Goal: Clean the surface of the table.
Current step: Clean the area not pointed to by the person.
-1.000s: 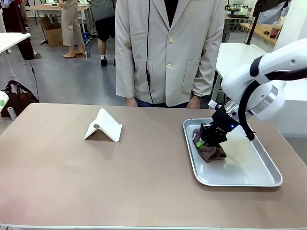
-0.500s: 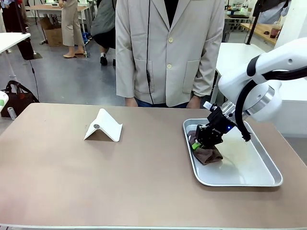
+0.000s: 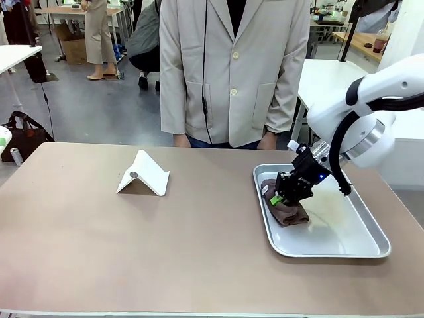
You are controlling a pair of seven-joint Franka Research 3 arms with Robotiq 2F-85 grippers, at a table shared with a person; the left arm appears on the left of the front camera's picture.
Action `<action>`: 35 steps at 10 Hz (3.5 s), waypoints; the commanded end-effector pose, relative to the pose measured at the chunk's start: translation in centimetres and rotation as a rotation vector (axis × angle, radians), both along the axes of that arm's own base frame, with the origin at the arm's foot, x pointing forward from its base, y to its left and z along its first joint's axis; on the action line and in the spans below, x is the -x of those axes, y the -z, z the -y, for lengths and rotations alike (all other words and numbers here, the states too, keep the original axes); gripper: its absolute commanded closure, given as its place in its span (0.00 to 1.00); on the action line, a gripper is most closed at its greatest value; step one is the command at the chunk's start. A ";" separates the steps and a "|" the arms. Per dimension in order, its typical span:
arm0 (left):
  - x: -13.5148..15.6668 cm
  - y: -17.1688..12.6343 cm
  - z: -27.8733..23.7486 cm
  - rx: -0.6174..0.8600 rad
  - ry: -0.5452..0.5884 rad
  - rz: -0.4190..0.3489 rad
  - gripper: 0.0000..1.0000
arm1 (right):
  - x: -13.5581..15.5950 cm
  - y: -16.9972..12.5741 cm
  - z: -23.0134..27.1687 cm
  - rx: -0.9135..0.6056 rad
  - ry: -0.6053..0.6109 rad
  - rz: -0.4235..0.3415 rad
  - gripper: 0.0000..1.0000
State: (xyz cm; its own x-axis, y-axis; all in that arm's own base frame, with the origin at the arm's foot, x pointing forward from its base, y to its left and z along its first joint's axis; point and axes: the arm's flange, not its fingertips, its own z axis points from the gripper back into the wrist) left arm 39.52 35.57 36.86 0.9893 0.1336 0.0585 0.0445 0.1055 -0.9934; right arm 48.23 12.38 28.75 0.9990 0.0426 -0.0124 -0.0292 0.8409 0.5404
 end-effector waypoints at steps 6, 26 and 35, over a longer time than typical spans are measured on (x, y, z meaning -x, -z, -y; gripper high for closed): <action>0.1 -0.5 -0.1 0.015 -0.006 0.008 0.78 | 0.2 -3.0 8.3 -0.047 0.157 0.039 0.91; 0.1 -0.5 -0.1 0.015 -0.006 0.008 0.78 | 12.1 -6.5 30.1 -1.067 0.356 0.168 0.91; 0.1 -0.5 -0.1 0.015 -0.006 0.008 0.78 | 12.0 -6.2 30.9 -1.060 0.359 0.126 0.91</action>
